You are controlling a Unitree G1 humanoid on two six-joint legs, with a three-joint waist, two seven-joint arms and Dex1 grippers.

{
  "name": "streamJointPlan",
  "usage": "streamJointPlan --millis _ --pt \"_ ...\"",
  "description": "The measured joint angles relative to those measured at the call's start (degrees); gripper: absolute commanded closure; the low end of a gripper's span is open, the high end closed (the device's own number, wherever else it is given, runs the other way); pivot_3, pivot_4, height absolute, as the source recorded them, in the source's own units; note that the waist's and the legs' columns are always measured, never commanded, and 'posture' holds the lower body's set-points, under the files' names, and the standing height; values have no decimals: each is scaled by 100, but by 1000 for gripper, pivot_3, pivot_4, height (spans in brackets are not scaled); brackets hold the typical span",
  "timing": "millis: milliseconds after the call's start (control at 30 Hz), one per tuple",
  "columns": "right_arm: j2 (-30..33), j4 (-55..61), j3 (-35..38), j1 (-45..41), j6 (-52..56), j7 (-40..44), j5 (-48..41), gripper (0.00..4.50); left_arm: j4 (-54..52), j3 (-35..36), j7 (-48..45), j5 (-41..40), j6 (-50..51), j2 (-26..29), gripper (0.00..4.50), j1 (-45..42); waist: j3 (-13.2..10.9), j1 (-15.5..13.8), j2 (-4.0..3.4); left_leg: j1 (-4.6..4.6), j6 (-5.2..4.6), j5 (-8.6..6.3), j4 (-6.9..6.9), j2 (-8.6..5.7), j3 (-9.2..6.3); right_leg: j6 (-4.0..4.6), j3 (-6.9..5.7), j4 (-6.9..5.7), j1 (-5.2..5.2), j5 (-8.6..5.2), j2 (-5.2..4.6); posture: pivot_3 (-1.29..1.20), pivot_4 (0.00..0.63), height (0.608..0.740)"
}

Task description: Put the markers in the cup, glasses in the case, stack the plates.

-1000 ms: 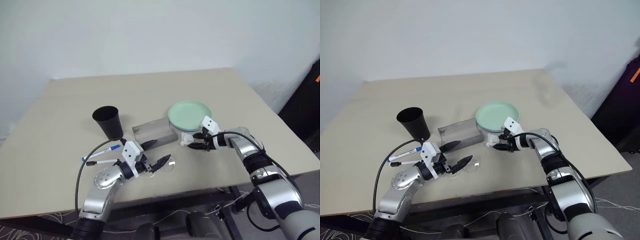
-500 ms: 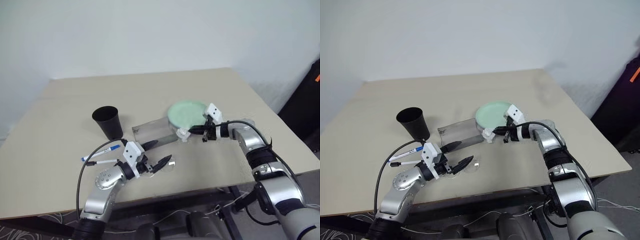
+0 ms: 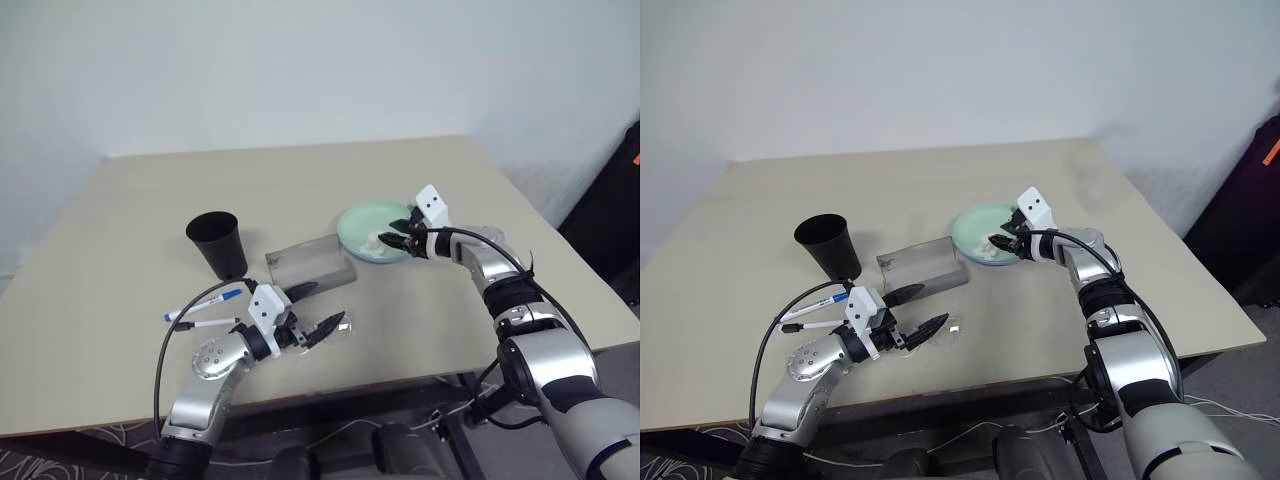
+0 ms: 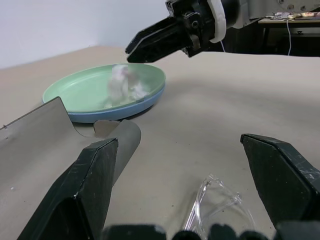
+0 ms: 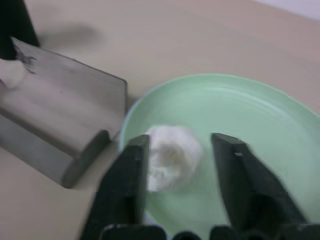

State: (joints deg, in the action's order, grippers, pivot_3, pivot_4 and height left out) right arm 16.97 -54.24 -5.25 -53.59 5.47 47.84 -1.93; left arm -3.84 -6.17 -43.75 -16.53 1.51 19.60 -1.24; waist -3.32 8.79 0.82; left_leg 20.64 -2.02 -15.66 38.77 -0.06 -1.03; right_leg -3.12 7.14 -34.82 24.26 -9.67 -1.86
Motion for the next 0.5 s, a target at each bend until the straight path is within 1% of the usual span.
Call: streamJointPlan --millis 100,200,300,367,400,433,500 --pt "15 -40 4 -4 -139 53 2 1809 -1 -1 -28 -1 8 40 309 -2 0 9 0 -2 0 0 0 1 1 0 0 -2 0 0 0 0 0 737" --pt "115 163 27 73 -166 609 -127 1809 14 6 -264 -8 92 378 309 -99 0 10 -1 -2 0 0 0 2 -4 0 -2 -5 0 0 2 0 0 737" --pt "219 577 40 264 -127 1169 -295 1809 37 77 -629 -66 266 766 309 -384 0 8 -1 -3 0 0 1 2 -5 0 -4 -4 -2 0 3 0 0 737" --pt "256 904 -11 447 -62 1497 -364 1809 101 49 -1057 -170 458 1099 309 -598 0 9 0 -2 0 0 2 1 -6 0 -5 -4 -2 -1 3 0 0 737" --pt "275 1096 -57 571 -24 1675 -377 1809 202 12 -1369 -202 589 1352 309 -762 0 7 0 0 0 0 2 1 -9 0 -9 -4 -1 -1 3 0 0 737" --pt "298 1301 -95 724 31 1846 -405 1809 346 -51 -1724 -217 741 1646 309 -995 0 2 0 0 0 0 2 1 -12 0 -12 -4 -1 -1 3 0 0 737" --pt "312 1567 -155 949 150 2056 -495 1809 576 -196 -2279 -207 929 1995 309 -1405 -1 -2 -2 1 0 0 2 0 -13 0 -13 -3 -1 -1 3 0 0 737"
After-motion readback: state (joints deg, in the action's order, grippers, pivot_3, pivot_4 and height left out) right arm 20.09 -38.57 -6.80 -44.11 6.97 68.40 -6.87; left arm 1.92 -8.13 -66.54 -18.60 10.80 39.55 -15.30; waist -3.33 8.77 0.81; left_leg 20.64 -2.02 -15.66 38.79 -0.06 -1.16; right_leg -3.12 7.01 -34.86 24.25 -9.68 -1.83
